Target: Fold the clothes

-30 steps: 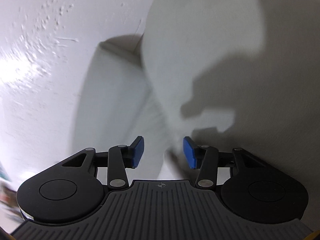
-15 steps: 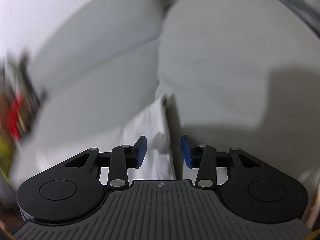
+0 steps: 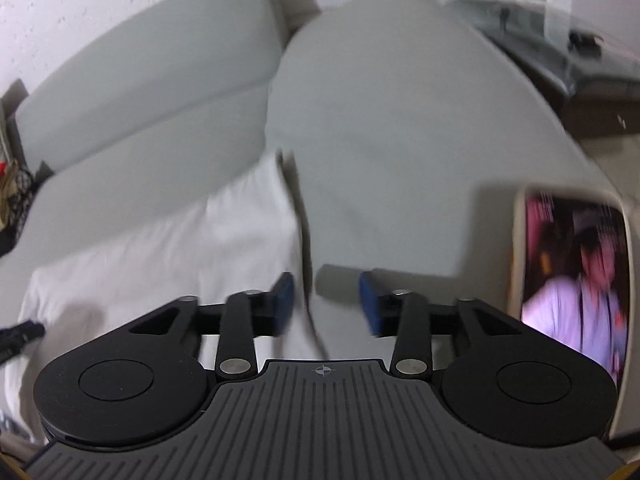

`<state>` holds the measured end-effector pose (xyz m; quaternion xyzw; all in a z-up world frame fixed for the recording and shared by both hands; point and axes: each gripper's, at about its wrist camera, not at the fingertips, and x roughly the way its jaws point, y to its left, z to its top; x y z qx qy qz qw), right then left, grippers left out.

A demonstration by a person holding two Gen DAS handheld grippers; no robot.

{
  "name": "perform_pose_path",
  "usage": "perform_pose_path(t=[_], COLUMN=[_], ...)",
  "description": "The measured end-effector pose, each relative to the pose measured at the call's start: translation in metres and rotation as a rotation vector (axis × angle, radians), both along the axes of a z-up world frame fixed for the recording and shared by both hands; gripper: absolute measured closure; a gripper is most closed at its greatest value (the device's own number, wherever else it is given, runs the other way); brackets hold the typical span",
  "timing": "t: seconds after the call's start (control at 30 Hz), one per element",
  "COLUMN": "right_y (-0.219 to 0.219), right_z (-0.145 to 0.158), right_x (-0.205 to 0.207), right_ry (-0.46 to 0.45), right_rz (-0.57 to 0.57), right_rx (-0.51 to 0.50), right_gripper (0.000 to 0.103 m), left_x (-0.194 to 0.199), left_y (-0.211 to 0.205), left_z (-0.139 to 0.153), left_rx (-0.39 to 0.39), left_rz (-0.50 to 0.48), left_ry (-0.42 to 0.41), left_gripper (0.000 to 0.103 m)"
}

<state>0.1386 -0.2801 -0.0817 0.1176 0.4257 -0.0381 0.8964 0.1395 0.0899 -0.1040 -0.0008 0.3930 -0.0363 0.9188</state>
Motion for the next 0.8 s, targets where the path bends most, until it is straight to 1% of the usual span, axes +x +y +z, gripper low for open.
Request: perform_pose_path(t=[0.07,0.1,0.2,0.27,0.3,0.33,0.37,0.4,0.43,0.47,0.53,0.6,0.7,0.8], right_y=[0.011,0.016,0.034,0.051,0.061,0.068,0.075,0.074,0.073,0.072,0.063,0.055,0.046,0.038], right_z=[-0.001,-0.002,-0.006,-0.012,-0.017,-0.023,-0.028,-0.027,-0.025,-0.024,-0.02,-0.021,-0.013,-0.007], right_x=[-0.019,-0.029,-0.045,-0.049,-0.049,-0.05,-0.05,-0.051,-0.051,-0.052,-0.057,-0.057,-0.065,-0.068], right_ry=[0.037,0.056,0.131,0.167,0.178,0.185,0.192,0.187,0.182,0.176,0.18,0.211,0.239,0.214], right_rz=[0.038,0.057,0.149,0.215,0.246,0.26,0.273,0.267,0.259,0.252,0.187,0.123,0.047,-0.027], right_rx=[-0.026,-0.039,-0.128,-0.235,-0.31,-0.376,-0.44,-0.437,-0.428,-0.419,-0.395,-0.373,-0.391,-0.358], right_gripper=[0.053,0.053,0.054,0.055,0.057,0.068,0.073,0.089,0.099,0.099,0.098,0.098,0.097,0.075], left_x=[-0.013,-0.019,-0.034,-0.039,-0.041,-0.042,-0.043,-0.045,-0.046,-0.047,-0.05,-0.051,-0.051,-0.051], left_y=[0.002,0.001,-0.003,-0.003,-0.003,-0.003,-0.003,-0.003,-0.002,-0.001,0.001,0.0,-0.001,-0.001], left_z=[0.005,0.007,0.009,0.004,0.002,0.0,-0.001,-0.001,-0.001,-0.001,-0.002,-0.004,-0.004,-0.003], left_rx=[-0.05,-0.055,-0.047,-0.051,-0.046,-0.04,-0.029,-0.021,-0.018,-0.018,-0.017,0.005,0.014,0.01], left_rz=[-0.011,-0.02,-0.029,-0.026,-0.025,-0.024,-0.025,-0.026,-0.024,-0.02,-0.015,-0.014,-0.009,0.001], left_ry=[-0.01,-0.022,-0.038,-0.022,-0.015,-0.009,-0.01,-0.011,-0.01,-0.006,0.002,0.003,0.002,0.004], left_gripper=[0.077,0.077,0.077,0.077,0.077,0.076,0.076,0.075,0.075,0.075,0.074,0.071,0.071,0.071])
